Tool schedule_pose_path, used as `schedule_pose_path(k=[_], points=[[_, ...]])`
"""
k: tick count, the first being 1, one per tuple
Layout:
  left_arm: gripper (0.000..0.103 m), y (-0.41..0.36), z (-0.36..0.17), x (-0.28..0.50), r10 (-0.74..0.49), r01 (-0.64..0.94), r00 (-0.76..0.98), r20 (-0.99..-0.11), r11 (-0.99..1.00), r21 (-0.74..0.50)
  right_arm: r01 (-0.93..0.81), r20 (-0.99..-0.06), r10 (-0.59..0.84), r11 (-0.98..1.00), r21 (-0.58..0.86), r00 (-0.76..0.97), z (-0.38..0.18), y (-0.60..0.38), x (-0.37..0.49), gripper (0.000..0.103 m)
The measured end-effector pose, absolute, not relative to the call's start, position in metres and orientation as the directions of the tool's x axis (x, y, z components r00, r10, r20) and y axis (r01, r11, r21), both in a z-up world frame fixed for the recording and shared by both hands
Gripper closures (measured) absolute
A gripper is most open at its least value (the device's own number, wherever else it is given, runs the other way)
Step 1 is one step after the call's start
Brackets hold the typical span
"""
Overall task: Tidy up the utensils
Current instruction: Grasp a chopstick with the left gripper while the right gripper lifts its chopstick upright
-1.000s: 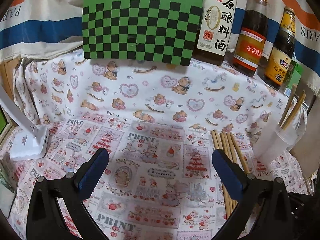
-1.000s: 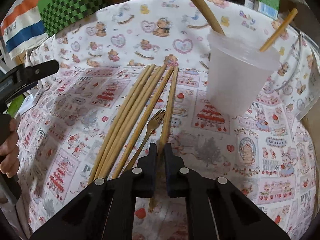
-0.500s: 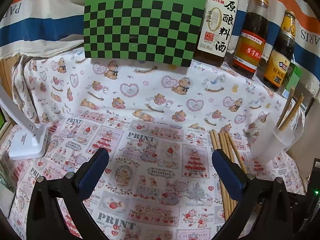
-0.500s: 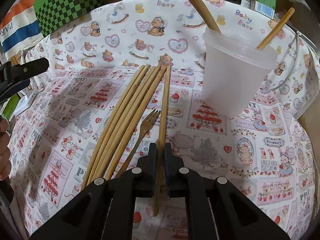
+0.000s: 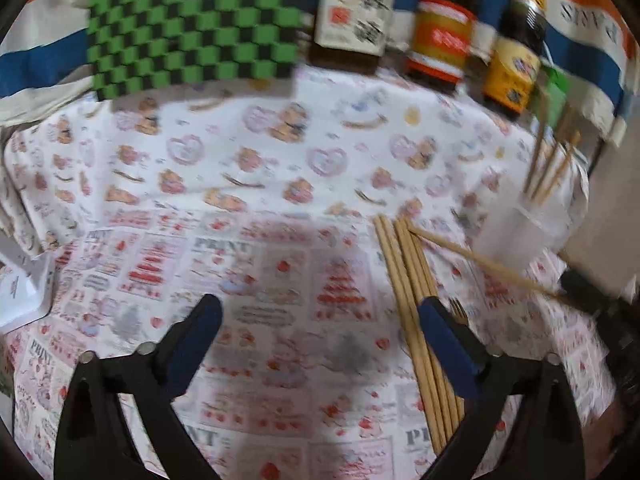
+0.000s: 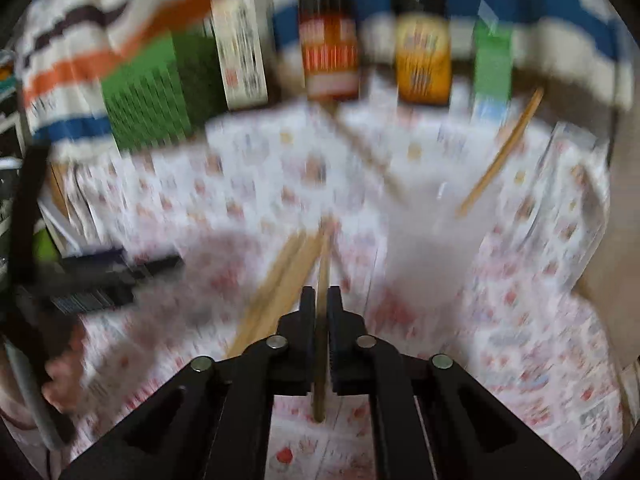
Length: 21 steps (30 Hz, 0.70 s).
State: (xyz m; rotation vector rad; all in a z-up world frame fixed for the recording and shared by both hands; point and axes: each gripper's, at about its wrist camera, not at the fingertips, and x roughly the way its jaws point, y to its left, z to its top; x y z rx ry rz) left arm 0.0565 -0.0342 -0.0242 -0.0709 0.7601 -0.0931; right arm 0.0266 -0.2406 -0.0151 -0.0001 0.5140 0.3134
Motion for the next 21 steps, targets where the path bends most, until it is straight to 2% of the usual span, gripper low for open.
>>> schedule_pose_path(k=[1, 3, 4, 6, 11, 14, 18, 21], points=[[0.016, -0.040, -0.027, 0.056, -0.120, 0.078, 0.712, -0.692, 0.993, -0.093, -0.302, -0.442, 0.305, 0.950, 0.079, 0.844, -0.009, -0.243, 0.020, 0.098], [0.030, -0.052, -0.033, 0.056, -0.133, 0.109, 0.689, -0.712, 0.991, -0.080, -0.307, -0.386, 0.314, 0.948, 0.082, 0.867, -0.001, -0.246, 0.012, 0.098], [0.034, -0.058, -0.038, 0.057, -0.142, 0.131, 0.671, -0.728, 0.989, -0.072, -0.304, -0.374, 0.312, 0.949, 0.080, 0.873, 0.001, -0.245, 0.010, 0.098], [0.049, -0.069, -0.047, 0.059, -0.172, 0.171, 0.632, -0.756, 0.982, -0.080, -0.291, -0.363, 0.298, 0.954, 0.075, 0.883, 0.002, -0.246, 0.010, 0.098], [0.067, -0.087, -0.063, 0.061, -0.209, 0.232, 0.553, -0.806, 0.968, -0.092, -0.277, -0.320, 0.300, 0.954, 0.114, 0.899, 0.008, -0.256, 0.006, 0.098], [0.072, -0.092, -0.062, 0.058, -0.206, 0.243, 0.556, -0.805, 0.967, -0.079, -0.255, -0.273, 0.279, 0.960, 0.119, 0.921, 0.013, -0.260, -0.002, 0.098], [0.073, -0.094, -0.062, 0.062, -0.227, 0.243, 0.544, -0.808, 0.964, -0.107, -0.248, -0.209, 0.269, 0.961, 0.120, 0.940, 0.021, -0.267, -0.011, 0.098], [0.073, -0.089, -0.061, 0.064, -0.184, 0.193, 0.538, -0.823, 0.977, -0.092, -0.231, -0.167, 0.250, 0.965, 0.122, 0.954, 0.025, -0.273, -0.017, 0.098]])
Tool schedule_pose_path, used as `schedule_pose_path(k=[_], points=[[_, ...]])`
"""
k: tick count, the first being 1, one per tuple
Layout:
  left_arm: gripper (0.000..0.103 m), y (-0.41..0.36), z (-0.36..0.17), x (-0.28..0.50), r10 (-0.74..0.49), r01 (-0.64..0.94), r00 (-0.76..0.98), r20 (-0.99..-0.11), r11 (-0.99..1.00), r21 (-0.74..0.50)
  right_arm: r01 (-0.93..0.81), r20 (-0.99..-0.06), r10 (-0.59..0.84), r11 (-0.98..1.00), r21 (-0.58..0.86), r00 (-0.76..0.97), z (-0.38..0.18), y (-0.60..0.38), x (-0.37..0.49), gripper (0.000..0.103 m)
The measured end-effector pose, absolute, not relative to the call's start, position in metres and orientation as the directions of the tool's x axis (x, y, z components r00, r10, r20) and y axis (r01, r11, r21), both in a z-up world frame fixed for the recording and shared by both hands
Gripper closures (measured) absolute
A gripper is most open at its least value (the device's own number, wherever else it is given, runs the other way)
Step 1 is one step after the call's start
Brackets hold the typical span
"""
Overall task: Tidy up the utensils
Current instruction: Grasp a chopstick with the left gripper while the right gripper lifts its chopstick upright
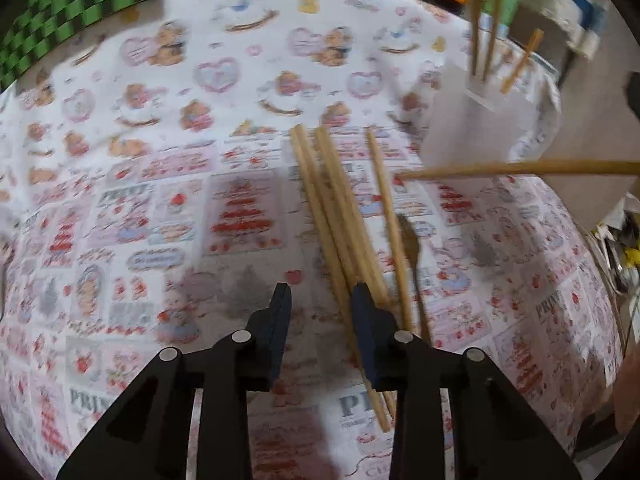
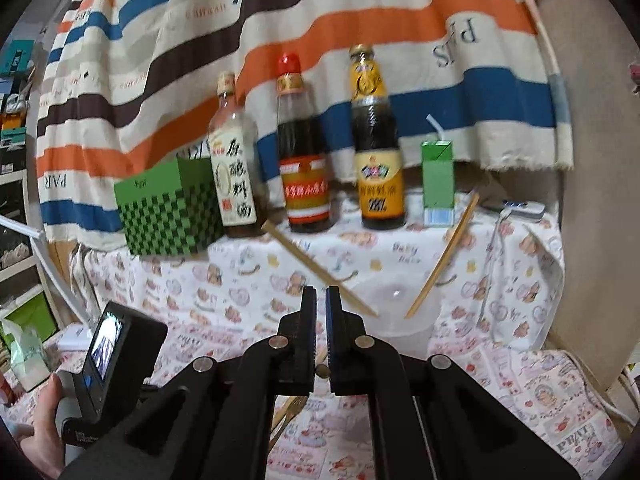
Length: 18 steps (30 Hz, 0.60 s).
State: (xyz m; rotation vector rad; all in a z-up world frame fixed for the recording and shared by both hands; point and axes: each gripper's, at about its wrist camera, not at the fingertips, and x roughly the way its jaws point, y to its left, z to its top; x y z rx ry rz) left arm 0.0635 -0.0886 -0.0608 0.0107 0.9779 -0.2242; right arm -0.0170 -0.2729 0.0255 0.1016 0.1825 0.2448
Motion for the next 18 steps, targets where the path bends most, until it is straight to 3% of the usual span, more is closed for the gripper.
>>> schedule_pose_path(k=[4, 11, 15, 18], points=[[0.087, -0.088, -0.059, 0.063, -0.212, 0.190, 0.512, -0.832, 0.973, -0.131, -0.226, -0.138, 0.243, 0.966, 0.128, 0.960, 0.030, -0.278, -0.021, 0.098], [0.090, -0.107, -0.059, 0.054, -0.111, 0.216, 0.547, -0.830, 0.976, 0.012, -0.213, -0.101, 0.229, 0.966, 0.146, 0.968, 0.037, -0.287, -0.028, 0.098], [0.097, -0.100, -0.057, 0.056, -0.138, 0.192, 0.537, -0.832, 0.981, -0.039, -0.224, -0.068, 0.238, 0.960, 0.170, 0.969, 0.041, -0.295, -0.032, 0.098], [0.097, -0.091, -0.037, 0.046, -0.035, 0.104, 0.662, -0.749, 0.994, 0.045, -0.223, -0.039, 0.233, 0.958, 0.182, 0.972, 0.043, -0.300, -0.035, 0.098]])
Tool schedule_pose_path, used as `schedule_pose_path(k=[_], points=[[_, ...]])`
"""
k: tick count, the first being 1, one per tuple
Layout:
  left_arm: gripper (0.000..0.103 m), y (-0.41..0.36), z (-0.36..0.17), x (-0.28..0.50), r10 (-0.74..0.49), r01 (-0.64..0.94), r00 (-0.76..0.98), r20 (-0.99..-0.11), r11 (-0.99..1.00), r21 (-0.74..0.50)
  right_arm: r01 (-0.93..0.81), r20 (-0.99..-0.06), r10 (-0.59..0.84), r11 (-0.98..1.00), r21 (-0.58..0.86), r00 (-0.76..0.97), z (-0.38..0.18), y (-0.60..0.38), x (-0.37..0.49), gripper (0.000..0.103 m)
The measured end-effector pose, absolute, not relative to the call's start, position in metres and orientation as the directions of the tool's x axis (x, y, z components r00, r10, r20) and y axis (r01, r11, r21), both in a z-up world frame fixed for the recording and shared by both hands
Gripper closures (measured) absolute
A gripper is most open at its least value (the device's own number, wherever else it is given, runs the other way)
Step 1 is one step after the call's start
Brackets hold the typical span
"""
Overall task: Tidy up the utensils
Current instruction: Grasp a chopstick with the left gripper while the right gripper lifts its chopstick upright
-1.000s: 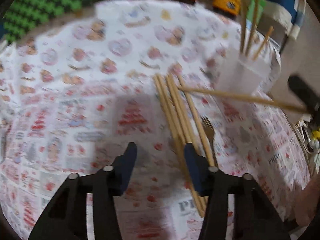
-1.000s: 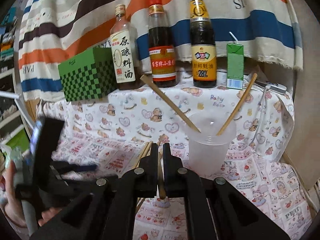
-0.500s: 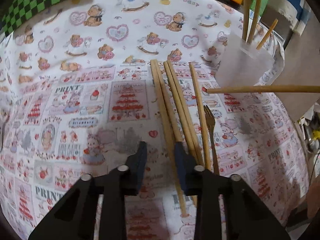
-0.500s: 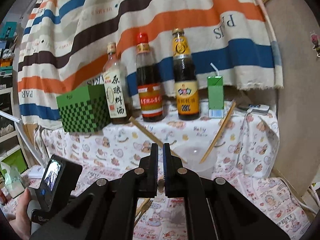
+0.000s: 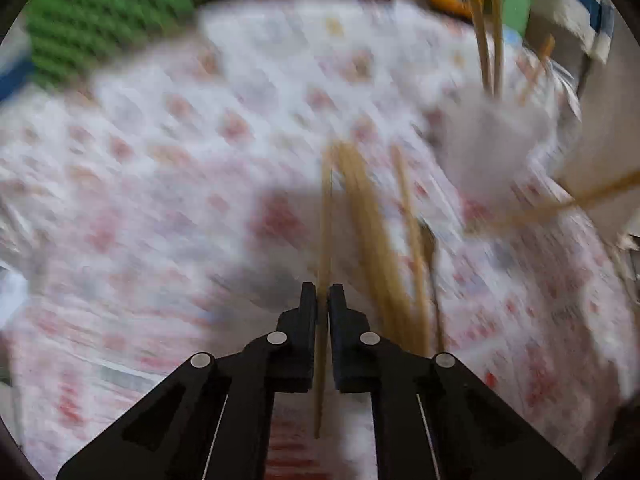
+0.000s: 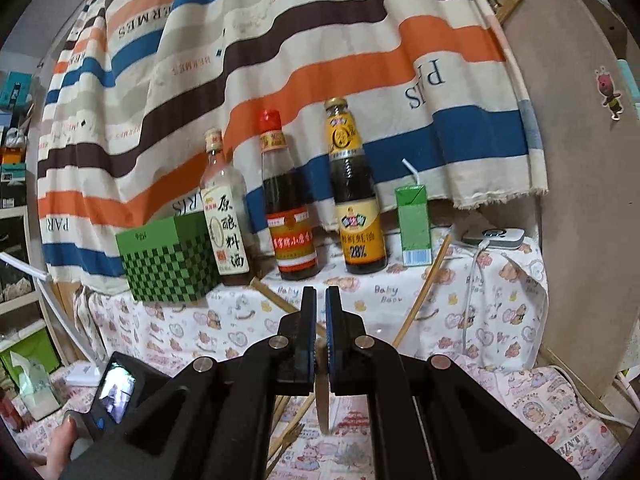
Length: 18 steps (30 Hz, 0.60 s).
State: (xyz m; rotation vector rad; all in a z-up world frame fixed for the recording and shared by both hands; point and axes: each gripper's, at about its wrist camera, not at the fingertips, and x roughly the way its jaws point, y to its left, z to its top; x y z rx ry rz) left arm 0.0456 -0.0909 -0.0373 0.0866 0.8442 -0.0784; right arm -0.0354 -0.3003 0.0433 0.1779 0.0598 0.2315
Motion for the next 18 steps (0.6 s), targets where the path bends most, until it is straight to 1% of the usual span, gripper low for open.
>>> schedule_pose_path(k=[1, 4, 5, 8, 10, 12, 14, 16, 18], points=[[0.098, -0.091, -0.027, 0.041, -0.028, 0.103, 0.700, -0.713, 0.993, 0.063, -0.227, -0.027, 0.236, 0.956, 0.184, 0.971, 0.044, -0.302, -0.037, 0.098], [0.098, -0.076, 0.005, 0.024, -0.122, 0.119, 0.766, -0.632, 0.992, -0.048, -0.237, 0.016, 0.238, 0.952, 0.194, 0.971, 0.047, -0.307, -0.043, 0.098], [0.098, -0.072, 0.014, 0.018, -0.133, 0.124, 0.786, -0.603, 0.991, -0.057, -0.240, 0.033, 0.238, 0.951, 0.195, 0.971, 0.049, -0.309, -0.046, 0.098], [0.098, -0.073, 0.033, 0.006, -0.103, 0.122, 0.843, -0.529, 0.993, 0.001, -0.244, 0.058, 0.237, 0.950, 0.192, 0.970, 0.053, -0.311, -0.051, 0.098], [0.098, -0.067, 0.040, 0.004, -0.132, 0.140, 0.853, -0.506, 0.990, -0.022, -0.251, 0.057, 0.245, 0.950, 0.183, 0.968, 0.053, -0.310, -0.051, 0.098], [0.098, -0.060, 0.042, 0.005, -0.180, 0.162, 0.853, -0.490, 0.984, -0.078, -0.246, 0.061, 0.239, 0.952, 0.181, 0.969, 0.053, -0.310, -0.051, 0.098], [0.098, -0.053, 0.045, 0.004, -0.208, 0.171, 0.859, -0.469, 0.978, -0.120, -0.283, 0.066, 0.275, 0.938, 0.200, 0.959, 0.052, -0.312, -0.050, 0.098], [0.098, -0.051, 0.048, 0.001, -0.207, 0.163, 0.873, -0.442, 0.977, -0.136, -0.307, 0.073, 0.298, 0.925, 0.226, 0.952, 0.051, -0.313, -0.049, 0.098], [0.098, -0.047, 0.052, -0.006, -0.175, 0.125, 0.891, -0.419, 0.982, -0.145, -0.336, 0.080, 0.326, 0.913, 0.232, 0.942, 0.049, -0.313, -0.049, 0.097]])
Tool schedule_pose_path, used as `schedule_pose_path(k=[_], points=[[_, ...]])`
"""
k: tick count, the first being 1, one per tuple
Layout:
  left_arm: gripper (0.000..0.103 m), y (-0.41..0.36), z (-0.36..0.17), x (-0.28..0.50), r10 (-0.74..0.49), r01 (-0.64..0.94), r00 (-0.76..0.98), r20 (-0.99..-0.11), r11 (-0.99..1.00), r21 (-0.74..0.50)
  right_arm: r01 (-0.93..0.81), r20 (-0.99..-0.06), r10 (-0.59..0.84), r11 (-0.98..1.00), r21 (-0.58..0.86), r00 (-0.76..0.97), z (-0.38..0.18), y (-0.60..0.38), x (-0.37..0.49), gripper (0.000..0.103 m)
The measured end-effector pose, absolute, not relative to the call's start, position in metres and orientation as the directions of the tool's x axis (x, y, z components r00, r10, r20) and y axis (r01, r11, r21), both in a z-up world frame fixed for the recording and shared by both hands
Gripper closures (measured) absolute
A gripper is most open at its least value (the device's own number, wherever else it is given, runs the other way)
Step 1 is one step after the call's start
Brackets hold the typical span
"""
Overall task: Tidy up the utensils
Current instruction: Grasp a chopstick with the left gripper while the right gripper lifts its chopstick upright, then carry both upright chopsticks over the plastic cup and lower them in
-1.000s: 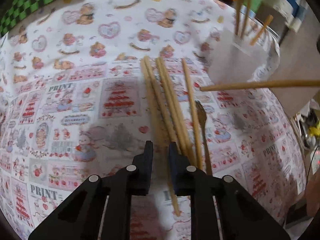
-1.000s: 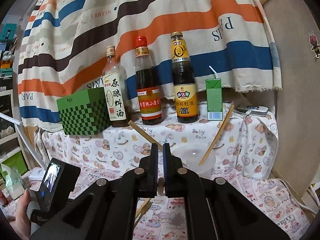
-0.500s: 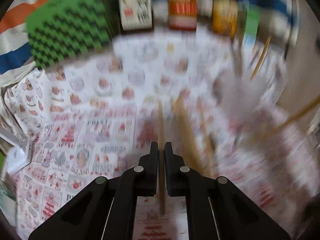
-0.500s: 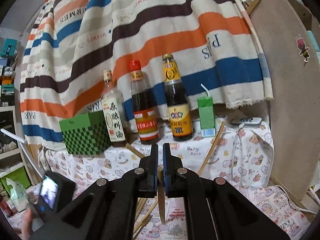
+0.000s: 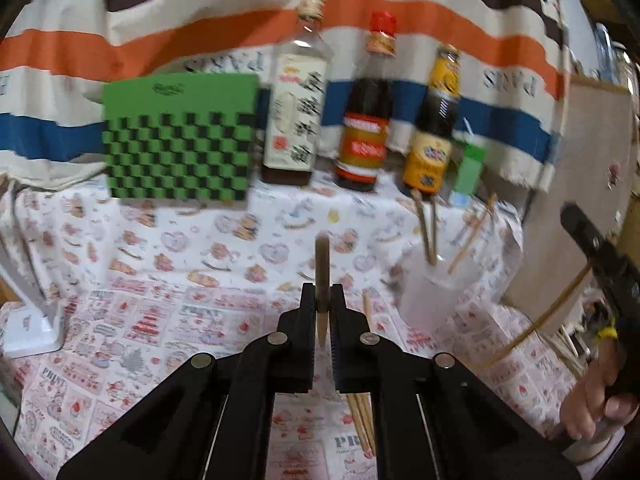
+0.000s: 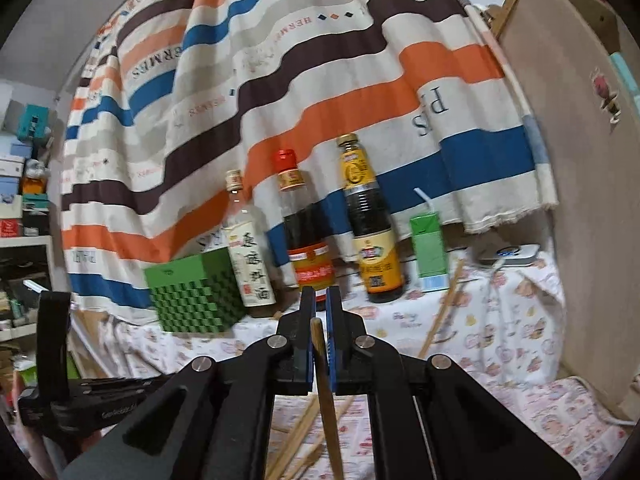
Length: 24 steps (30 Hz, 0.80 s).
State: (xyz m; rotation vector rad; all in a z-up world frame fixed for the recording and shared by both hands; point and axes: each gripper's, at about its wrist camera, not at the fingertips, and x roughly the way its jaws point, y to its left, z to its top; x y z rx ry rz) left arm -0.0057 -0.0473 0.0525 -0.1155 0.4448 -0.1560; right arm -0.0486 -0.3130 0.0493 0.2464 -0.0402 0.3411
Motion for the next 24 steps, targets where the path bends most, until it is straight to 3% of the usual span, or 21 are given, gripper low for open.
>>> schedule_pose_path(k=[8, 16, 24], points=[[0.098, -0.021, 0.073, -0.026, -0.170, 0.112, 0.943, -0.288, 0.972, -0.207, -0.402, 0.036, 0.406, 0.883, 0.241, 0.913, 0.040, -0.304, -0.035, 0.096], [0.098, -0.016, 0.067, -0.017, -0.183, 0.113, 0.933, -0.309, 0.967, -0.230, -0.376, 0.005, 0.387, 0.894, 0.244, 0.922, 0.040, -0.304, -0.029, 0.097], [0.098, -0.017, 0.075, -0.026, -0.225, 0.167, 0.946, -0.232, 0.955, -0.244, -0.342, 0.064, 0.339, 0.889, 0.303, 0.938, 0.051, -0.330, -0.037, 0.097]])
